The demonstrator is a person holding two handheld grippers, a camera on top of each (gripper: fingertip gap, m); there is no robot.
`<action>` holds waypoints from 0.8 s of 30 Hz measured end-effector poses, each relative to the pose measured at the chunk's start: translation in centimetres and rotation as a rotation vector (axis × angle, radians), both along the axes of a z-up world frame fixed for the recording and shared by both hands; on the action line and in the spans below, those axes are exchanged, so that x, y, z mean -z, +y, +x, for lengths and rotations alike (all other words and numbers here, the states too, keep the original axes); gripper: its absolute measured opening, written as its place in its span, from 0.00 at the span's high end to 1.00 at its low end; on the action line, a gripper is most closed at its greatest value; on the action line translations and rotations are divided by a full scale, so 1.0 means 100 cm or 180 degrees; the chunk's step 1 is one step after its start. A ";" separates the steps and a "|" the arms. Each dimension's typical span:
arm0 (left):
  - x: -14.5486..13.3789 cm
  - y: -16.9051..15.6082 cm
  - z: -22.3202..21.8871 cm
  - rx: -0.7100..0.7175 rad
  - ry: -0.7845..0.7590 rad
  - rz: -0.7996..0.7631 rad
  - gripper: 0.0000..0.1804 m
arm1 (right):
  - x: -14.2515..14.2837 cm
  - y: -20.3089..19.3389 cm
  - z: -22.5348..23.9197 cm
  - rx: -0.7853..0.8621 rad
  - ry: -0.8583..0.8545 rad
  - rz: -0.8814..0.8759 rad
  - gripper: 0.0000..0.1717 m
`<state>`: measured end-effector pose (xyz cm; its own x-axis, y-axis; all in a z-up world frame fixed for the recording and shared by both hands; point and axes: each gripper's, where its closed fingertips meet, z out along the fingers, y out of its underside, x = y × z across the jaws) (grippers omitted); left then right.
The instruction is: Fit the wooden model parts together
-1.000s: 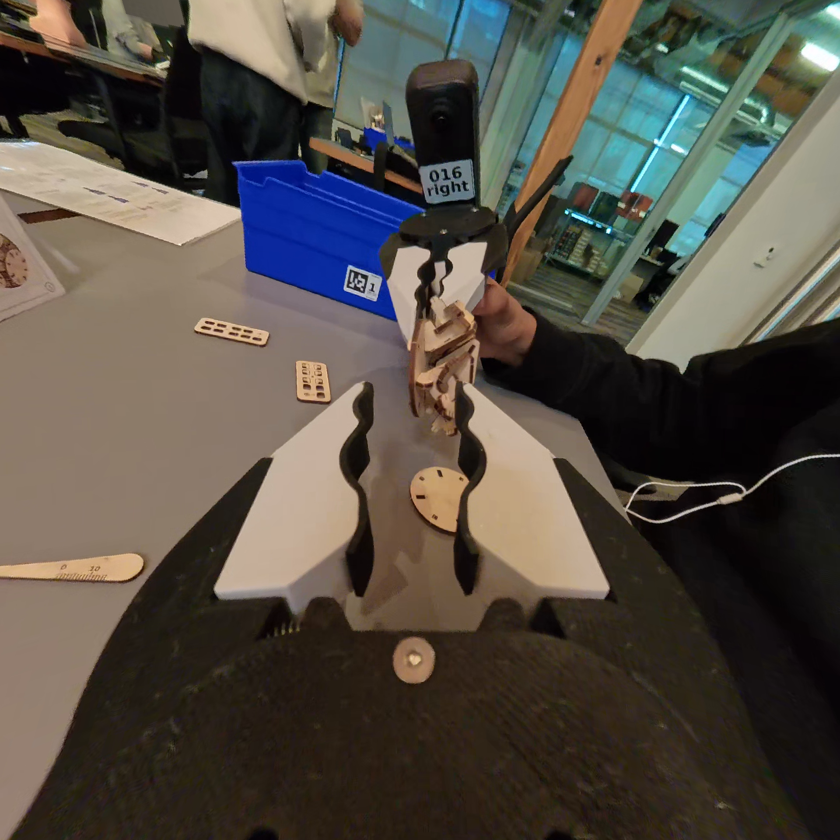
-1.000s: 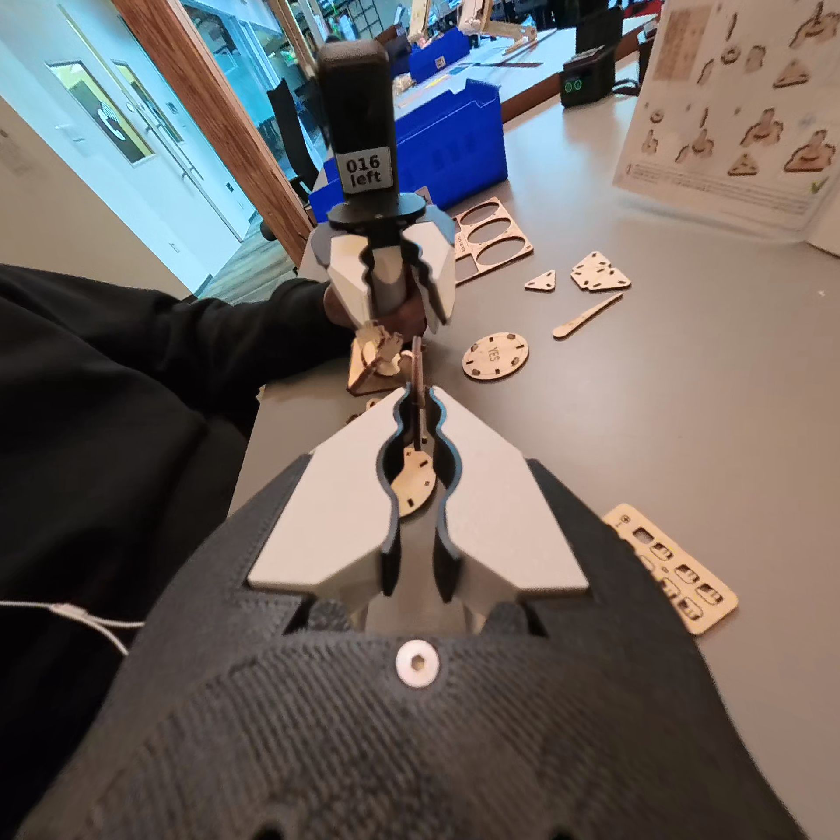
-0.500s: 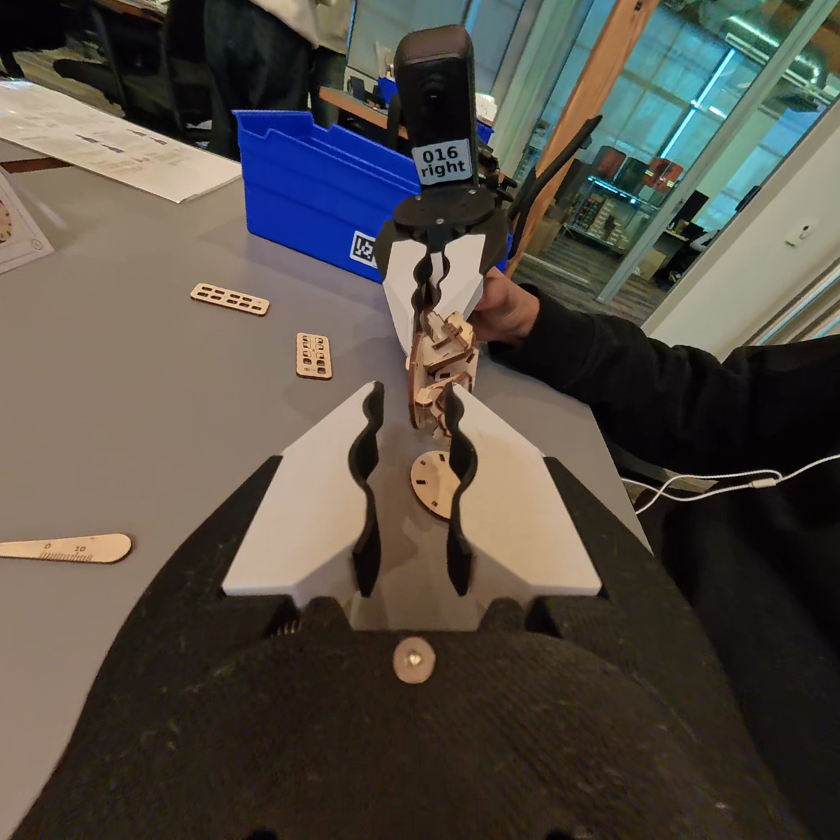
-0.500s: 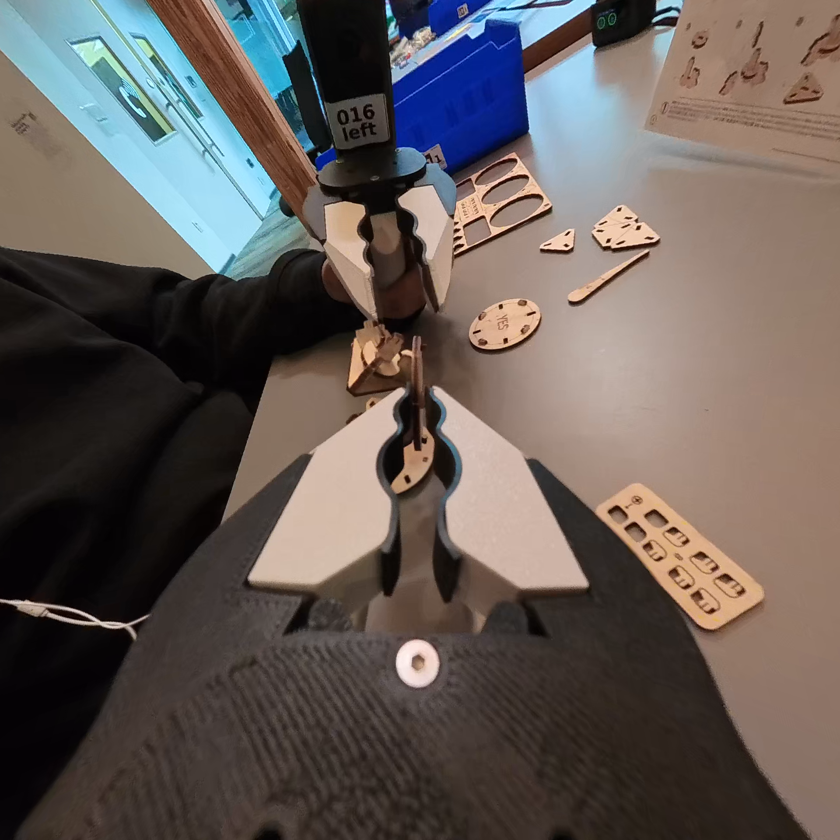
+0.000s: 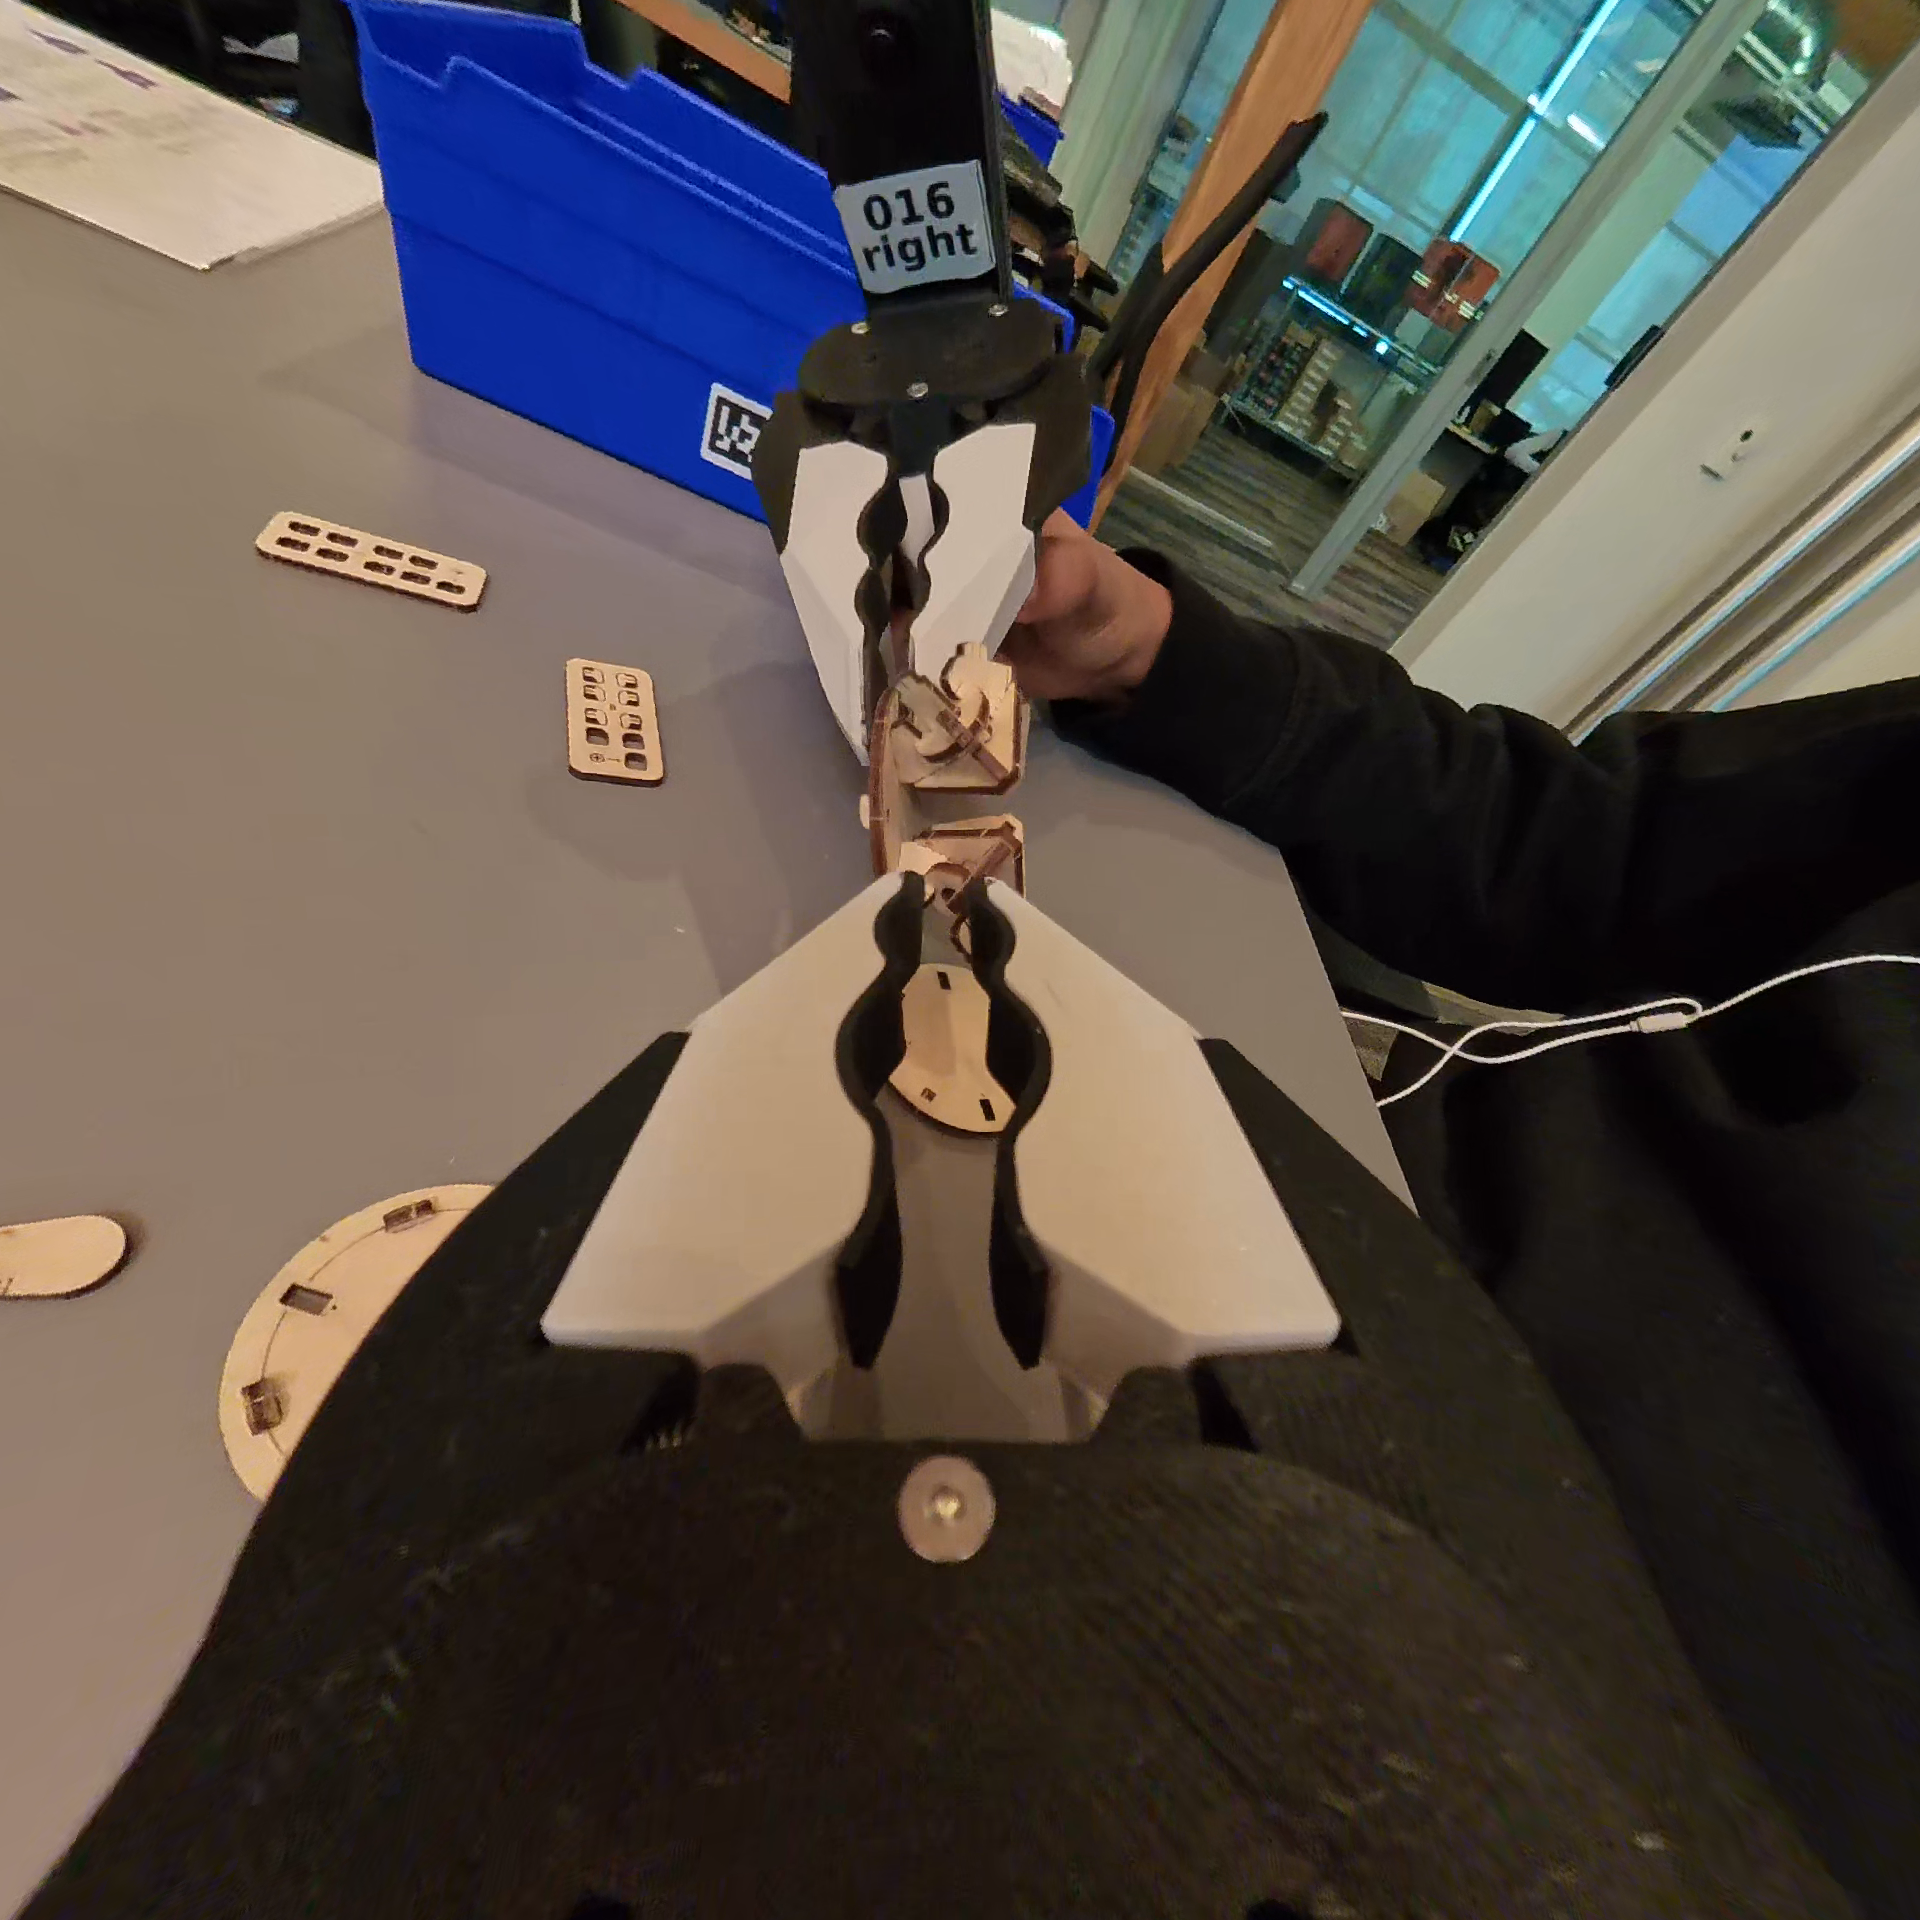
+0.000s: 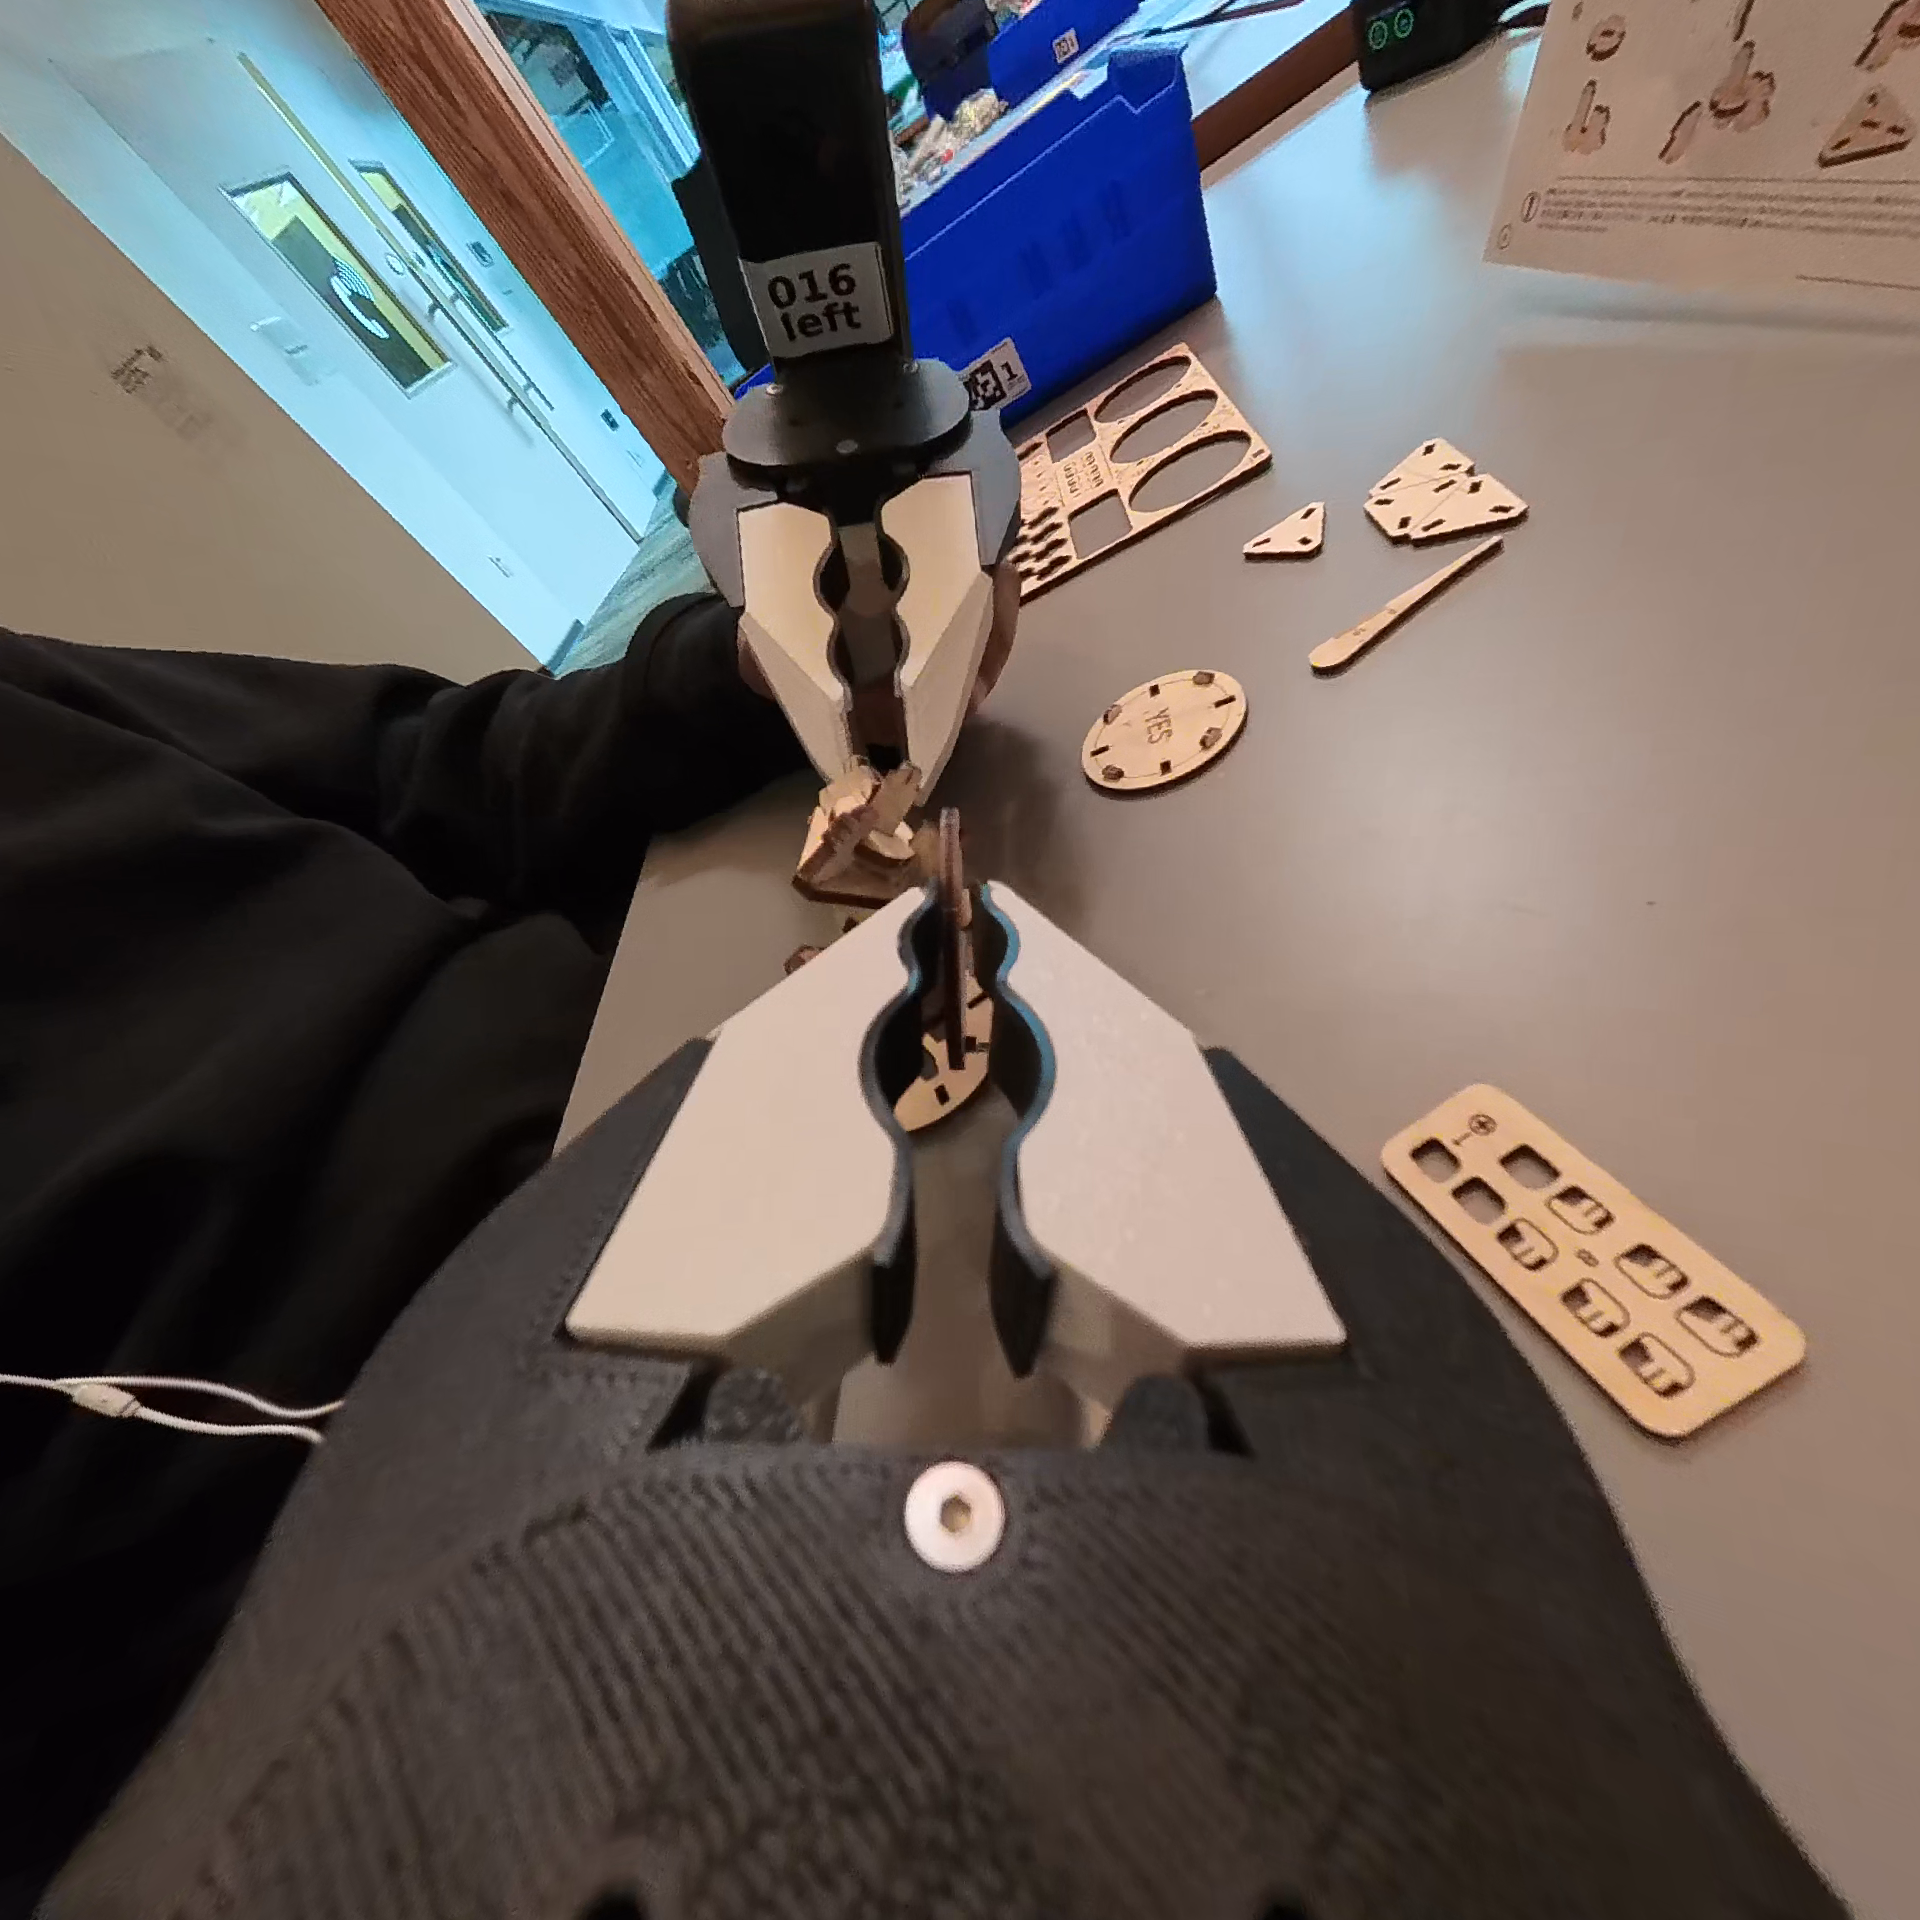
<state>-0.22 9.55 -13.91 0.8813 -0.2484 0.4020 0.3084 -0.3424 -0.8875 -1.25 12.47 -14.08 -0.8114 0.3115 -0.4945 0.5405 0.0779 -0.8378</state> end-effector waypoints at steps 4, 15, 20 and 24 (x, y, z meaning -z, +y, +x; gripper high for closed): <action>0.003 0.001 0.001 0.0025 -0.0038 -0.0076 0.97 | 0.002 0.000 -0.001 0.0004 -0.0004 0.0039 0.99; -0.001 0.000 -0.008 -0.0082 -0.0191 -0.0003 0.87 | 0.008 0.003 0.001 0.0006 0.0137 0.0317 0.99; -0.002 0.003 -0.011 -0.0171 -0.0111 0.0039 0.89 | 0.002 -0.001 0.006 -0.0047 0.0403 0.0410 0.98; 0.005 0.006 -0.006 -0.0099 -0.0009 -0.0098 0.91 | -0.005 -0.007 0.008 -0.0039 0.0730 0.0510 0.98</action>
